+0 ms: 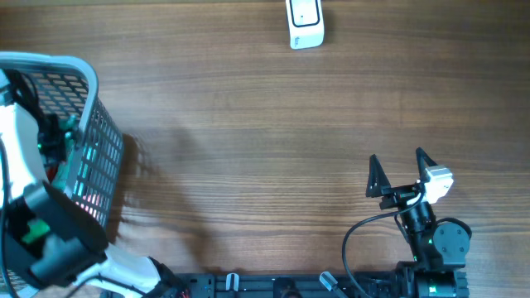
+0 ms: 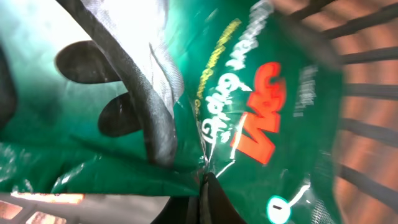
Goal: Scan the item barcode
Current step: 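Lift the gloves pack out with the left gripper and place it on the table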
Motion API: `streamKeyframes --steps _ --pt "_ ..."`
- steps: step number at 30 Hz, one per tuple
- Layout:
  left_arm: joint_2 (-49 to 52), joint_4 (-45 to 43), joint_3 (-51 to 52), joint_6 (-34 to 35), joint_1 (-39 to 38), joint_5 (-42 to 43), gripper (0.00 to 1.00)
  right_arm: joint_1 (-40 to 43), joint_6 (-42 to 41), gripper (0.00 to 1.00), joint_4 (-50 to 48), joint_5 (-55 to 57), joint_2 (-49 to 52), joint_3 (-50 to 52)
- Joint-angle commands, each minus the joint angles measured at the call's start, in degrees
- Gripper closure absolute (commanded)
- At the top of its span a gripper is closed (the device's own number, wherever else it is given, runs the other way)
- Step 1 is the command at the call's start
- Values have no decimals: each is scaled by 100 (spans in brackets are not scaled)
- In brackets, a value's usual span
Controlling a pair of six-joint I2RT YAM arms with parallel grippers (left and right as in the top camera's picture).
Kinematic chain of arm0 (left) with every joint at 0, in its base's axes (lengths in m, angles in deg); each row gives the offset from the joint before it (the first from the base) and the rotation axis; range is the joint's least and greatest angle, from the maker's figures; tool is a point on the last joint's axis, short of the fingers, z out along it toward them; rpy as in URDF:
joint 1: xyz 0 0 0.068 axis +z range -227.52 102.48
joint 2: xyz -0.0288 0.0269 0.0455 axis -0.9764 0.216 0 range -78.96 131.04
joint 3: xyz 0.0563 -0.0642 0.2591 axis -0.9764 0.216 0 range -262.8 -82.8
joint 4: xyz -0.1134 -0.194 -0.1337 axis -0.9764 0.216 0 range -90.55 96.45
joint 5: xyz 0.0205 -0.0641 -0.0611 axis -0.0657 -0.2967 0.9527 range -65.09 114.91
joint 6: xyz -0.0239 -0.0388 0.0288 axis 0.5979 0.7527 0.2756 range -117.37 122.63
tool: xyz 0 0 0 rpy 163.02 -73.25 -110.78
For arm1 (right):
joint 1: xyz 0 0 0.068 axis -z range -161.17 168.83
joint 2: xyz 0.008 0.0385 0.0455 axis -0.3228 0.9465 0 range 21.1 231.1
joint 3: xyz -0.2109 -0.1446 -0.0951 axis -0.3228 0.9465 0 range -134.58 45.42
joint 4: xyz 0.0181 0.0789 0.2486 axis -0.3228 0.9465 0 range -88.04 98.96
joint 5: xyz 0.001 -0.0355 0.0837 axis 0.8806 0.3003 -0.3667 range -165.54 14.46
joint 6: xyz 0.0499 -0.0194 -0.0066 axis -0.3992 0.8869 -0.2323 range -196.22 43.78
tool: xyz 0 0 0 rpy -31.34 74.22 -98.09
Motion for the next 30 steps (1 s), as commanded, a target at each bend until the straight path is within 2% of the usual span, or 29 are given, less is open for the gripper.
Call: streamKeyframes --steps 1,14,23,25,30 --pt "-713 11 -223 -352 7 -157 96 -31 -72 0 -20 74 7 4" --pt "-2354 -39 -223 -498 7 1025 96 -31 -74 0 -20 74 7 4" --pt "-3628 -935 -223 -1335 -13 2273 96 -31 -74 0 -20 76 7 4" --pt "-3858 -1095 -223 -1467 -114 2531 96 -31 -76 0 -20 74 7 4" --pt "-4306 -1244 -223 -1572 -748 2544 96 -31 -74 0 -20 74 7 4"
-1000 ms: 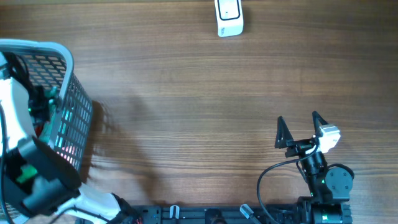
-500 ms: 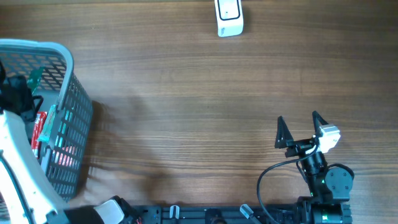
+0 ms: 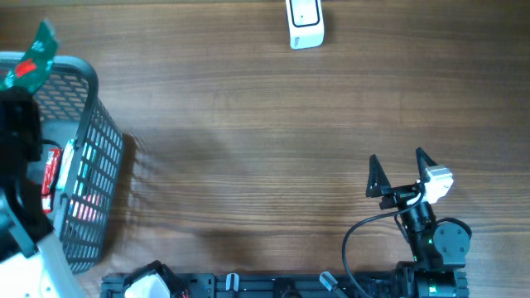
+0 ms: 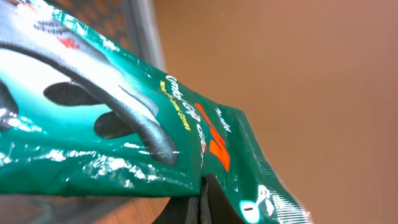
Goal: Scan the item barcode
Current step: 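Lift the gloves pack out with the left gripper and place it on the table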
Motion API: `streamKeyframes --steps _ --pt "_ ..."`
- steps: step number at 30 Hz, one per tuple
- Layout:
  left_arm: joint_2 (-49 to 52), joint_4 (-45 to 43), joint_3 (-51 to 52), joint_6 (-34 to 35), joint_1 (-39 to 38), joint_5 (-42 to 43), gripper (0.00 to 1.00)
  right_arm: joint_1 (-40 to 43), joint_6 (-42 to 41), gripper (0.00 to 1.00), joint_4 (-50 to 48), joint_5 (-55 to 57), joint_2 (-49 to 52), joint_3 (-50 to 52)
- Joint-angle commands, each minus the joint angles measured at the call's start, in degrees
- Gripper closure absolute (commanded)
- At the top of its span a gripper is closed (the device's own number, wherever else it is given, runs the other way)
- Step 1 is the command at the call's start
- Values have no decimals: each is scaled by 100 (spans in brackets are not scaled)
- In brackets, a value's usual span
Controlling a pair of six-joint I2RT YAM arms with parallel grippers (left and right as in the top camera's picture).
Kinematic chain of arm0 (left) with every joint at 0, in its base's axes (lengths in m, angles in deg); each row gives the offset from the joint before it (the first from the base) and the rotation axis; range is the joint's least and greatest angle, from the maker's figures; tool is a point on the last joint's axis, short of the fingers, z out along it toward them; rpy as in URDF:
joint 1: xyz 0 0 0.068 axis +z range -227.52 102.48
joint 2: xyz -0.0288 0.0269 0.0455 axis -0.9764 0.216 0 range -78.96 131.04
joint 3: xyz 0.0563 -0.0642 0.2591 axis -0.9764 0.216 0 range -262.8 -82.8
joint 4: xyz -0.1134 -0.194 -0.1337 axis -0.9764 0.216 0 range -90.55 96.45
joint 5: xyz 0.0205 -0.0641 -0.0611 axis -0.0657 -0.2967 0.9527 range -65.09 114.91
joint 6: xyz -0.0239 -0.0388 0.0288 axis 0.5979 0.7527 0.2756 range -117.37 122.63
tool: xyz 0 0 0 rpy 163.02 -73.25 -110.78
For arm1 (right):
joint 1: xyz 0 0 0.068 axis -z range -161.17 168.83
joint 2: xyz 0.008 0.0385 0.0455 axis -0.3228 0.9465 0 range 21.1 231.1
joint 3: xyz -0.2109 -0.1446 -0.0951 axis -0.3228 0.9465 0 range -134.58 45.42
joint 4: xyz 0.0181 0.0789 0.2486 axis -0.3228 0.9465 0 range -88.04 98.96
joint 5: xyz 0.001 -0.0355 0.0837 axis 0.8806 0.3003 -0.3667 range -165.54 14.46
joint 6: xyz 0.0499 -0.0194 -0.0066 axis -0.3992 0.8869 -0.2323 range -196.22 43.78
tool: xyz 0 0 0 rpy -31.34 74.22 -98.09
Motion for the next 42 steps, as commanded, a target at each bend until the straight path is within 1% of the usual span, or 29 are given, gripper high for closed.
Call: streamKeyframes --steps 1,5,11,12,16,22,24,28,30,31,33,37,40,42 --pt "-284 -107 -90 -306 -544 236 96 -28 -74 0 -20 74 7 4" --pt "-380 -129 -90 -769 -1325 240 96 -28 -74 0 -20 74 7 4" --pt "-190 -256 -87 -2046 -3132 146 96 -28 -74 0 -20 74 7 7" --pt "-138 -256 -87 -2162 -3346 109 96 -28 -74 0 -20 74 7 4" --pt "310 -79 -87 -2811 -4750 -223 96 -28 -74 0 -20 74 7 4" --pt "1263 505 -76 -3536 -6234 -391 96 -28 -74 0 -20 74 7 4" --pt "1593 743 -63 -3742 -6496 -455 96 -28 -76 0 -20 74 7 4" --pt "2317 1222 -26 -3862 -6736 -551 96 -28 -74 0 -20 74 7 4" --pt "2636 1303 -20 -3963 -6800 -540 96 -28 -72 0 -20 74 7 4" --pt "2806 1294 11 -4120 -6830 -538 96 -28 -74 0 -20 74 7 4" --pt "3097 1161 155 -4478 -6839 -533 96 -28 -74 0 -20 74 7 4" --pt "3353 710 625 -4540 -6835 -466 96 -28 -76 0 -20 74 7 4" --pt "3383 367 938 -4900 -6835 -15 96 -28 -74 0 -20 74 7 4" --pt "3386 96 1093 -4948 -6835 116 96 -28 -74 0 -20 74 7 4"
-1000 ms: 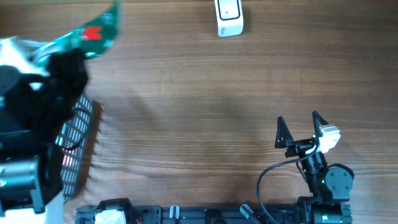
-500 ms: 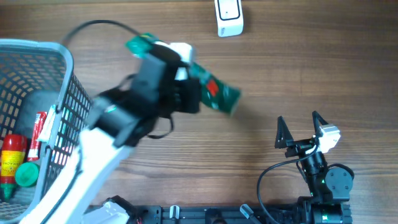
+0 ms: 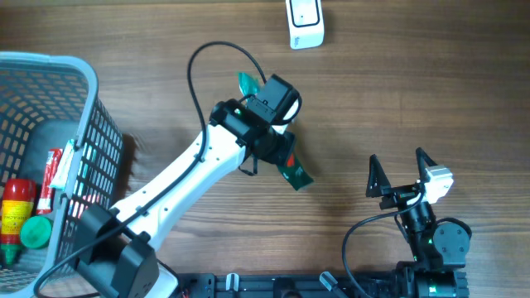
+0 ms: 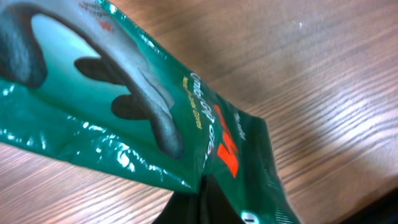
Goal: Scan the item barcode
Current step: 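Lift the gloves pack out with the left gripper and place it on the table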
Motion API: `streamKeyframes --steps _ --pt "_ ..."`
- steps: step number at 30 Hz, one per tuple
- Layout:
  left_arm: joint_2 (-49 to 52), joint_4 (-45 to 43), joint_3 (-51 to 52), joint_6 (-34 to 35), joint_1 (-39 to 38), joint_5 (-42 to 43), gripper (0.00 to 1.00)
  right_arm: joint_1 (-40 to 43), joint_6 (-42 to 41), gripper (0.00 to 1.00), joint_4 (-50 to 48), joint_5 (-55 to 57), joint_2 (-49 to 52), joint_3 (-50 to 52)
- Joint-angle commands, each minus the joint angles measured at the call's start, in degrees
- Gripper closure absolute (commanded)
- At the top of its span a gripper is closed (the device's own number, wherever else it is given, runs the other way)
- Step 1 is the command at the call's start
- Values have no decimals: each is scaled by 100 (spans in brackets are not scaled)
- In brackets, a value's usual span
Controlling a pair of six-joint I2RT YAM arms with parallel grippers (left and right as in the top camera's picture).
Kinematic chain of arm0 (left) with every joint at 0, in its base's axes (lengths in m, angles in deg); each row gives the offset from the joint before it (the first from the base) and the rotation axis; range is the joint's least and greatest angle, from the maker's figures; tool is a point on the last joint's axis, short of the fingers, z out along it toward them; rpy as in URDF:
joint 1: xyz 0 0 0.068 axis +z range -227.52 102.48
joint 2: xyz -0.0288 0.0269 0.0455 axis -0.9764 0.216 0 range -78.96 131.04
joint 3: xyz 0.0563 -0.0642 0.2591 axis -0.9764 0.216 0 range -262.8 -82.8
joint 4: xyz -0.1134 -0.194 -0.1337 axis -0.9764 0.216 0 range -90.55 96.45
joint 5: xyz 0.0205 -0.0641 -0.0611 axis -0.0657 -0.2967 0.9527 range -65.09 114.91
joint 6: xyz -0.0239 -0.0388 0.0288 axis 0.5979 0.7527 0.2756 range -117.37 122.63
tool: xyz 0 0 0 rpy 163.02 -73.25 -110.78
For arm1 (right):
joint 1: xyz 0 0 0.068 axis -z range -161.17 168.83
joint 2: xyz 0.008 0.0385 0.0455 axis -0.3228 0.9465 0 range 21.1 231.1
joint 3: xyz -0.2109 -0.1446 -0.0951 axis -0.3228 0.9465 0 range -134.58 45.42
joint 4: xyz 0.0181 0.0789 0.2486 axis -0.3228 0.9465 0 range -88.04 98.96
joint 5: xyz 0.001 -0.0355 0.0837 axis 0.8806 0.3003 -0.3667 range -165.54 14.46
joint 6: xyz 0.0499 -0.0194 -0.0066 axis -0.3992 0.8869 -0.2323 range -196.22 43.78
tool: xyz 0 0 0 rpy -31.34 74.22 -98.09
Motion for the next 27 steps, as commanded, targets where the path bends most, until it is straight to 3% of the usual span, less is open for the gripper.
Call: streamKeyframes --steps 1,9,14,15,16,17,18,20,23,27 --pt "20 -466 330 -402 -20 404 96 -31 -74 0 -20 74 7 7" --pt "201 -997 623 -398 -13 557 95 -31 -74 0 -20 74 7 4" --pt "232 -997 802 -398 -2 446 81 -31 -74 0 -20 74 7 4" --pt "232 -968 817 -398 -2 446 75 -31 -76 0 -20 74 7 4" --pt "232 -909 817 -398 -2 446 61 -31 -76 0 -20 74 7 4" --pt "232 -898 815 -398 -2 431 36 -31 -74 0 -20 74 7 4" --pt "219 -876 807 -398 -2 376 30 -31 -74 0 -20 74 7 4" --pt "151 -741 693 -393 4 105 23 -31 -74 0 -20 74 7 4" --pt "-20 -293 236 -376 72 -55 3 -31 -74 0 -20 74 7 4" --pt "-332 387 -835 -251 341 -634 0 -31 -74 0 -20 74 7 4"
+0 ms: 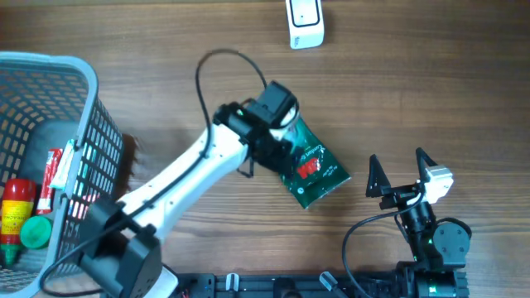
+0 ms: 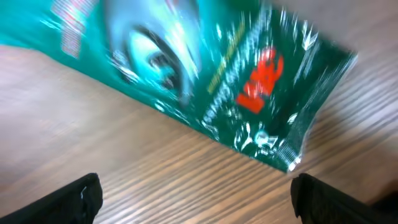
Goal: Scan the item barcode
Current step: 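Lift the gloves pack out with the left gripper and place it on the table, then move the left gripper back into the basket and grasp the green-capped jar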
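Observation:
A green foil packet with red lettering lies flat on the wooden table, printed face up; no barcode shows. In the left wrist view the packet is blurred and sits just beyond the fingertips. My left gripper hovers at the packet's upper-left end, open, nothing between its fingers. The white scanner stands at the table's far edge. My right gripper rests open near the front right, just right of the packet.
A grey wire basket stands at the left edge, holding a red bottle, a green cap and a red-and-white packet. The left arm's black cable loops above the packet.
My left gripper was shut on the green packet, holding it tilted over the middle of the table. Now the jaws are open and the packet lies flat on the wood.
My left gripper was down in the basket, shut on the green packet. Then it held the packet up above the basket's rim. Later it held it over the middle of the table, below the scanner. Now the packet lies released on the table.

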Motion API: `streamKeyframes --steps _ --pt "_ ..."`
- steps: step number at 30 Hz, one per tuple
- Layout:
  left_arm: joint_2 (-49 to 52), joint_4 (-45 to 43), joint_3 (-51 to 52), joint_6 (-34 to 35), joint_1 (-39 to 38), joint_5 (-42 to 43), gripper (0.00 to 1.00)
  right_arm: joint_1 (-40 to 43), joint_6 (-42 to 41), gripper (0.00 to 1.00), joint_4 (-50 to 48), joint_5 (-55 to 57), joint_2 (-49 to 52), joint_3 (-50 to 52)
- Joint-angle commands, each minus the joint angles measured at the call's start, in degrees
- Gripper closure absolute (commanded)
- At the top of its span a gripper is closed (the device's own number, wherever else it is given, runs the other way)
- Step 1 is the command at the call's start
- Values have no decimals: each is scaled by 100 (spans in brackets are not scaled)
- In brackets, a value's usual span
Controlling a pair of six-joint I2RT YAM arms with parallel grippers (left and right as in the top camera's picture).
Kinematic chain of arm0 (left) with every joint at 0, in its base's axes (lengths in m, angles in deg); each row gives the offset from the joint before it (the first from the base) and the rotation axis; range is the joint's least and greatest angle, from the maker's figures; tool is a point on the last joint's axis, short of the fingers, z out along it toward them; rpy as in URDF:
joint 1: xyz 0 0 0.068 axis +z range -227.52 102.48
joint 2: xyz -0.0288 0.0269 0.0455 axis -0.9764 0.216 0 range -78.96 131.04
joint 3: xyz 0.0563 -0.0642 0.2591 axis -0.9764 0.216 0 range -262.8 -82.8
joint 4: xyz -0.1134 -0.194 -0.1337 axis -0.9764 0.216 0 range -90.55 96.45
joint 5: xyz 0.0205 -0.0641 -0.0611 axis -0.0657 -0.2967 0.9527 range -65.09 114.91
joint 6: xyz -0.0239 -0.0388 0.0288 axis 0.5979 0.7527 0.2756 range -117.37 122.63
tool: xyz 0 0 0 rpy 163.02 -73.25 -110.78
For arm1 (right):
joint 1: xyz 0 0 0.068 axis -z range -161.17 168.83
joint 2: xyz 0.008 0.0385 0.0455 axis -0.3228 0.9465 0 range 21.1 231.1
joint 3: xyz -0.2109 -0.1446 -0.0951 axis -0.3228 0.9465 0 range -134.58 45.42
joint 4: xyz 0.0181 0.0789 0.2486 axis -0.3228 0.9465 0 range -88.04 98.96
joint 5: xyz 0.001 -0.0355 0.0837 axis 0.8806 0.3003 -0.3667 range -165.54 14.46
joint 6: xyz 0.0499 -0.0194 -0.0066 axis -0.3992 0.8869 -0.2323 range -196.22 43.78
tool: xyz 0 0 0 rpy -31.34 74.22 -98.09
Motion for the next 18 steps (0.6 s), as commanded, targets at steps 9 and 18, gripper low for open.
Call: streamKeyframes --steps 9,18 --pt "-1491 612 -2236 1853 2280 -1591 0 -31 -74 0 -22 72 7 4" --pt "-2135 1414 -2236 2728 5141 -1521 0 -31 -74 0 -22 72 7 4"
